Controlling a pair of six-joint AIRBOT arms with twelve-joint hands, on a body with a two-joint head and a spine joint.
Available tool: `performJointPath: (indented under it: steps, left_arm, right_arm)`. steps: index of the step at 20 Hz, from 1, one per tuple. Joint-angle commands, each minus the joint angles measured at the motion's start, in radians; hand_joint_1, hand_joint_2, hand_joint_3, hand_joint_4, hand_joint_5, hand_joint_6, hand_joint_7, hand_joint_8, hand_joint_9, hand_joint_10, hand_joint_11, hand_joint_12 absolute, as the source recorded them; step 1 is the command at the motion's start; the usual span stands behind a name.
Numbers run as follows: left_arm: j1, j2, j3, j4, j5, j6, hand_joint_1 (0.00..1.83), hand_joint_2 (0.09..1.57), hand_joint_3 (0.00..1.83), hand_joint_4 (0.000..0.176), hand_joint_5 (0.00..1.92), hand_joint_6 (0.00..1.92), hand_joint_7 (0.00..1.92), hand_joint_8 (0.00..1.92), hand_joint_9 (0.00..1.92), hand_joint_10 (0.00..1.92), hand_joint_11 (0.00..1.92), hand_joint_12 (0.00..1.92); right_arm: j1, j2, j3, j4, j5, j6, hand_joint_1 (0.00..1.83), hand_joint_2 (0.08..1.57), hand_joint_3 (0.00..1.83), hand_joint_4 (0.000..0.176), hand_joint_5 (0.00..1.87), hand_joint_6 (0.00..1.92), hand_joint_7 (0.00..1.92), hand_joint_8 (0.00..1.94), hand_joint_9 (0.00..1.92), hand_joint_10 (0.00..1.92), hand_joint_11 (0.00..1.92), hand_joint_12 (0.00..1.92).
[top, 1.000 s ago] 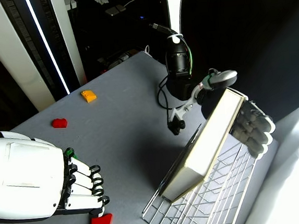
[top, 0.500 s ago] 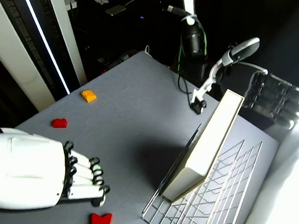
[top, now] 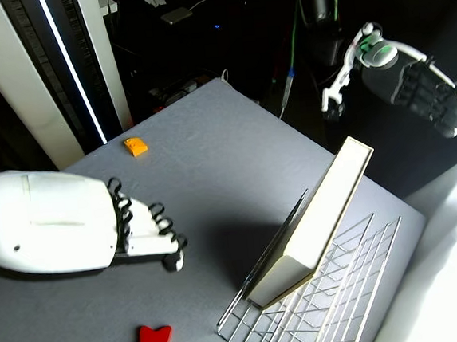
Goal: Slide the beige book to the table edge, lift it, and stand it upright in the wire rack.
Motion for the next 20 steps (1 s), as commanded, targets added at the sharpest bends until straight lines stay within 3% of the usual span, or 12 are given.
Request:
performJointPath:
  steps: [1,4,7,10,13,14,15,16,17,18,19,20]
  left_arm:
    - [0.002,0.033,-0.001,0.012,-0.106,-0.002,0.42,1.04,0.01,0.007,0.29,0.00,0.19,0.00,0.11,0.00,0.00,0.38]
    - [0.011,0.113,-0.006,0.159,-0.105,-0.002,0.48,1.06,0.00,0.001,0.34,0.01,0.24,0.01,0.17,0.01,0.00,0.56]
    - [-0.005,0.217,-0.030,0.433,-0.062,-0.006,0.56,1.09,0.00,0.000,0.43,0.01,0.33,0.01,0.27,0.01,0.00,0.71]
    - [-0.149,0.320,-0.084,0.780,0.059,-0.045,0.60,1.14,0.00,0.000,0.45,0.00,0.41,0.01,0.39,0.02,0.00,0.89]
    - [-0.155,0.380,-0.135,0.854,0.057,-0.050,0.70,1.17,0.00,0.000,0.69,0.03,0.67,0.03,0.72,0.13,0.31,1.07]
    - [-0.151,0.390,-0.149,0.864,0.057,-0.048,0.69,1.18,0.00,0.000,0.75,0.02,0.74,0.03,0.75,0.22,0.33,1.13]
    - [-0.148,0.408,-0.164,0.916,0.056,-0.048,0.70,1.20,0.00,0.000,0.86,0.06,0.87,0.08,0.78,0.49,0.43,1.24]
    - [-0.147,0.427,-0.178,0.966,0.054,-0.048,0.92,1.20,0.00,0.037,0.82,1.00,0.97,0.26,0.77,0.90,0.58,1.37]
    - [-0.145,0.443,-0.187,1.000,0.045,-0.039,0.94,1.22,0.01,0.072,0.78,1.26,0.91,0.50,0.73,1.07,0.60,1.41]
    - [-0.138,0.454,-0.192,1.022,0.036,-0.036,0.94,1.22,0.00,0.104,0.77,1.33,0.82,0.84,0.70,1.25,0.60,1.49]
    - [-0.131,0.464,-0.201,1.050,0.023,-0.024,0.92,1.25,0.00,0.108,0.74,1.41,0.78,1.26,0.70,1.55,0.60,1.74]
    - [-0.126,0.470,-0.214,1.087,0.011,-0.014,0.93,1.25,0.00,0.090,0.74,1.42,0.76,1.46,0.72,1.68,0.65,1.86]
  right_arm:
    - [0.016,0.006,-0.004,0.069,-0.007,-0.020,0.21,1.18,0.00,0.000,0.41,0.01,0.41,0.00,0.39,0.00,0.00,0.97]
    - [0.008,0.006,-0.004,0.151,0.032,-0.113,0.21,1.18,0.00,0.000,0.44,0.01,0.46,0.01,0.45,0.02,0.05,0.99]
    - [-0.004,0.001,-0.003,0.240,0.101,-0.205,0.28,1.19,0.00,0.000,0.52,0.01,0.51,0.01,0.49,0.01,0.10,1.02]
    - [-0.004,0.001,-0.003,0.281,0.172,-0.229,0.28,1.20,0.00,0.000,0.60,0.01,0.64,0.01,0.60,0.02,0.19,1.08]
    - [-0.015,-0.005,-0.003,0.370,0.220,-0.325,0.43,1.23,0.00,0.000,0.86,0.05,0.88,0.03,0.89,0.14,0.44,1.36]
    - [-0.020,-0.005,-0.003,0.400,0.240,-0.356,0.46,1.25,0.00,0.000,0.90,0.05,0.92,0.02,0.86,0.34,0.49,1.42]
    - [-0.027,-0.006,-0.003,0.438,0.262,-0.395,0.46,1.26,0.00,0.000,0.97,0.16,0.98,0.05,0.77,0.83,0.58,1.59]
    - [-0.035,-0.009,-0.003,0.471,0.277,-0.427,0.45,1.27,0.00,0.000,0.80,0.81,0.97,0.44,0.72,1.29,0.68,1.70]
    - [-0.046,-0.012,-0.004,0.509,0.295,-0.461,0.46,1.26,0.00,0.000,0.70,1.10,0.79,0.92,0.69,1.46,0.68,1.76]
    - [-0.054,-0.012,-0.006,0.536,0.309,-0.479,0.43,1.27,0.00,0.000,0.71,1.25,0.77,1.22,0.74,1.54,0.75,1.77]
    - [-0.064,-0.012,-0.008,0.563,0.325,-0.502,0.45,1.28,0.00,0.000,0.70,1.52,0.81,1.52,0.83,1.72,0.85,1.85]
    - [-0.072,-0.015,-0.010,0.585,0.339,-0.521,0.54,1.25,0.00,0.000,0.67,1.74,0.83,1.76,0.90,1.88,0.94,1.91]
